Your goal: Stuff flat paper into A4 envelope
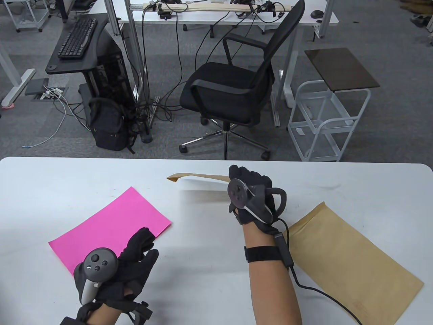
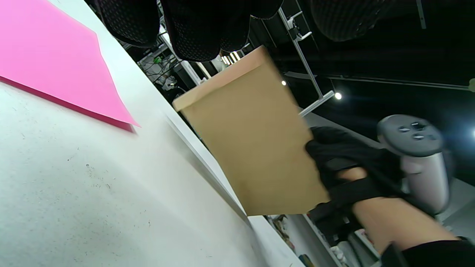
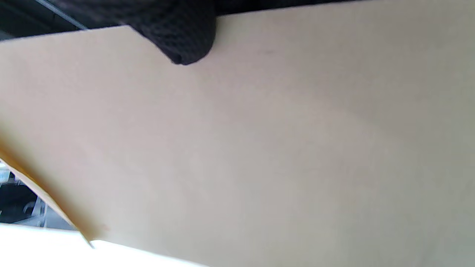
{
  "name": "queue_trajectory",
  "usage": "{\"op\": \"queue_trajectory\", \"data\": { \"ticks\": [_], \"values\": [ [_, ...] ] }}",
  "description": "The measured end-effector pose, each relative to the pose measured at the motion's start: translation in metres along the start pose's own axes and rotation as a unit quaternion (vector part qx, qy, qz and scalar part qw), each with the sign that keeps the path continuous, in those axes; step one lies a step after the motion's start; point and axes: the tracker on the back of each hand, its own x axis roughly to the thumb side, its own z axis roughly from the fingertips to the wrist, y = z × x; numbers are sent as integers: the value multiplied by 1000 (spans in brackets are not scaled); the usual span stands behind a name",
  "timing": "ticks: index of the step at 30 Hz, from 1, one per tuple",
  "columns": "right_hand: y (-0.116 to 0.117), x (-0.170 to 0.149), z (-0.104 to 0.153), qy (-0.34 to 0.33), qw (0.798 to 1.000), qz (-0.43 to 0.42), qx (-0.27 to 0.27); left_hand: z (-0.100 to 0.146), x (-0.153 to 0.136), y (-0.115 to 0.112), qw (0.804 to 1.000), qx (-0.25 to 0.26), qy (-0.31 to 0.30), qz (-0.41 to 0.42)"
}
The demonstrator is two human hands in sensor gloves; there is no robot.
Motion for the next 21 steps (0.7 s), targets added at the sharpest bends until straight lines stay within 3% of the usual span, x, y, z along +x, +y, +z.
{"op": "queue_trajectory", "data": {
  "ticks": [4,10,18,21],
  "values": [
    [49,6,4,-2,997,25,73,0,0,0,1000,-3,0,3],
    [97,-1,9,27,985,28,167,0,0,0,1000,-4,0,4],
    [132,-5,26,41,969,12,242,0,-3,4,1000,6,3,13],
    [130,-5,28,51,962,15,267,-1,-2,2,1000,-2,5,20]
  ]
}}
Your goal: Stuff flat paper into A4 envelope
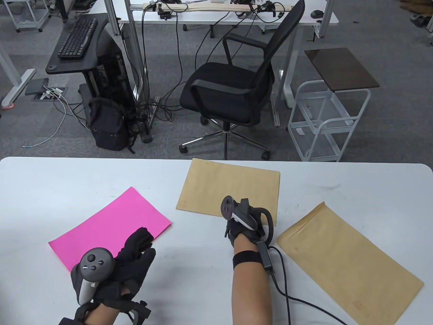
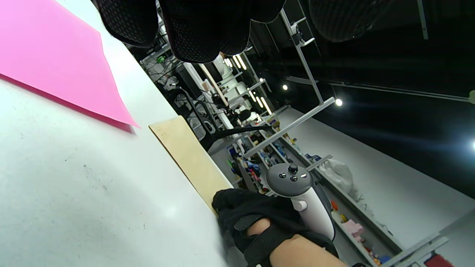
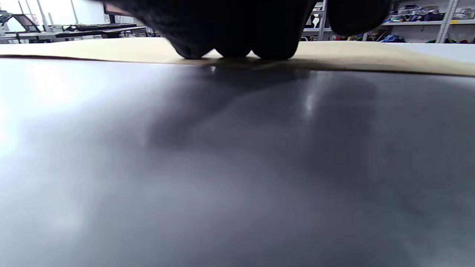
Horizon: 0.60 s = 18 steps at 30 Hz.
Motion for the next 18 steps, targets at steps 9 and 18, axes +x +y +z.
{"op": "queue_trajectory", "data": {
  "ticks": [9,18],
  "values": [
    [-51,-61,45,41,996,-62,-41,-1,2,-3,1000,-9,-5,-12],
    [-29,-142,94,155,984,-81,-13,-1,2,-7,1000,-22,-6,-16]
  ]
}}
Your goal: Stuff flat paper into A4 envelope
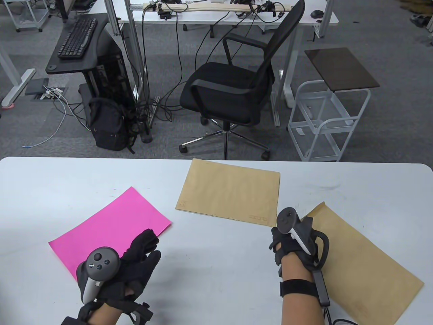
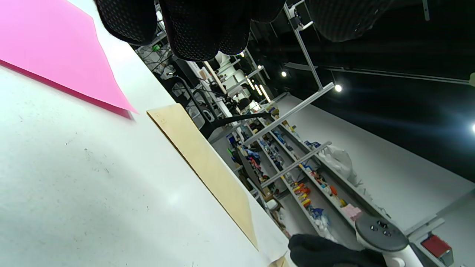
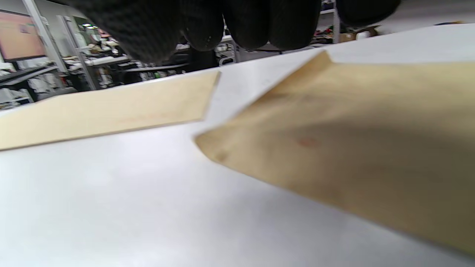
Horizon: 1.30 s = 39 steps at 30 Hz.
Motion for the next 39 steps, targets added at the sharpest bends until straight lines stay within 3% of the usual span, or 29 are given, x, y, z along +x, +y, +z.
{"op": "queue_trajectory", "data": {
  "ticks": [4,8,10,11,18,21,29,34,39],
  "values": [
    [18,-15,2,41,999,-14,10,0,1,-3,1000,-6,-2,-12],
    [37,-9,-1,49,999,-8,3,-2,0,-6,1000,-13,1,-27],
    [44,-8,-3,70,997,-9,25,-3,-2,-7,999,-16,6,-30],
    [44,-6,-2,83,996,-19,38,-4,-4,-7,999,-17,9,-31],
    [39,3,-1,77,997,19,-6,-7,-11,-8,999,-24,26,-35],
    [39,2,0,78,997,-8,-2,-7,-11,-7,999,-24,28,-33],
    [13,-8,19,57,987,-150,20,-7,-10,-2,999,-18,21,-23],
    [-24,10,58,-32,986,-161,17,-6,-12,2,1000,-13,22,-18],
    [-30,41,96,-103,974,-194,54,-5,-13,4,1000,-12,21,-20]
  ]
}}
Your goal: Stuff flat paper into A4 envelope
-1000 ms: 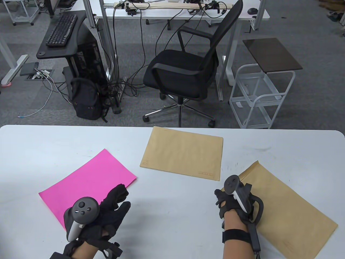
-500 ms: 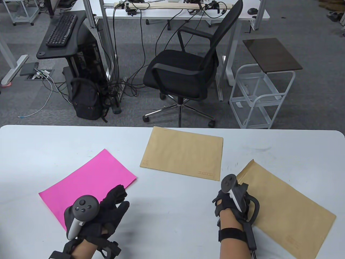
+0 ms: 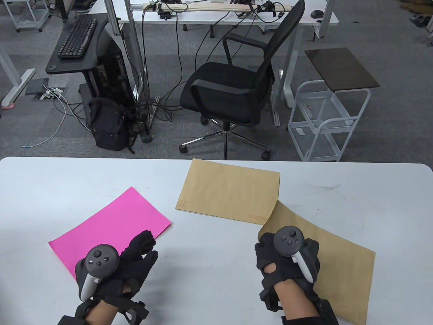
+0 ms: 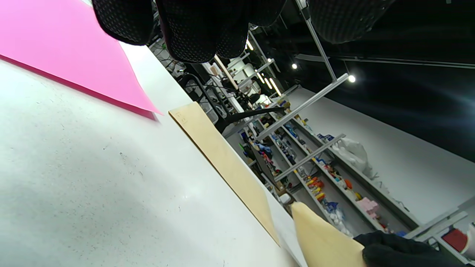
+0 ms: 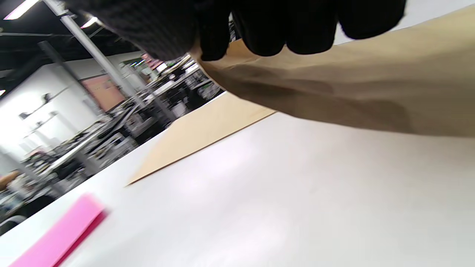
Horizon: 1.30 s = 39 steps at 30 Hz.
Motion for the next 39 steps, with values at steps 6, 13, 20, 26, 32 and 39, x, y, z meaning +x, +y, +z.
{"op": "queue_trajectory", "data": {
  "ticks": [6,13,20,26,32,39],
  "values": [
    [39,48,12,-60,997,5,56,0,-1,1,1000,2,-2,-4],
    [101,78,11,-67,987,65,132,-1,-3,-1,1000,-4,2,-15],
    [135,80,12,-85,978,89,168,-3,-11,-2,1000,-11,15,-22],
    [127,81,12,-96,974,53,197,-7,-20,-2,999,-11,36,-29],
    [52,55,6,-88,986,-33,140,-9,-33,11,997,12,63,-38],
    [-7,-28,4,-12,996,-6,93,-8,-59,48,978,90,116,-149]
  ]
}}
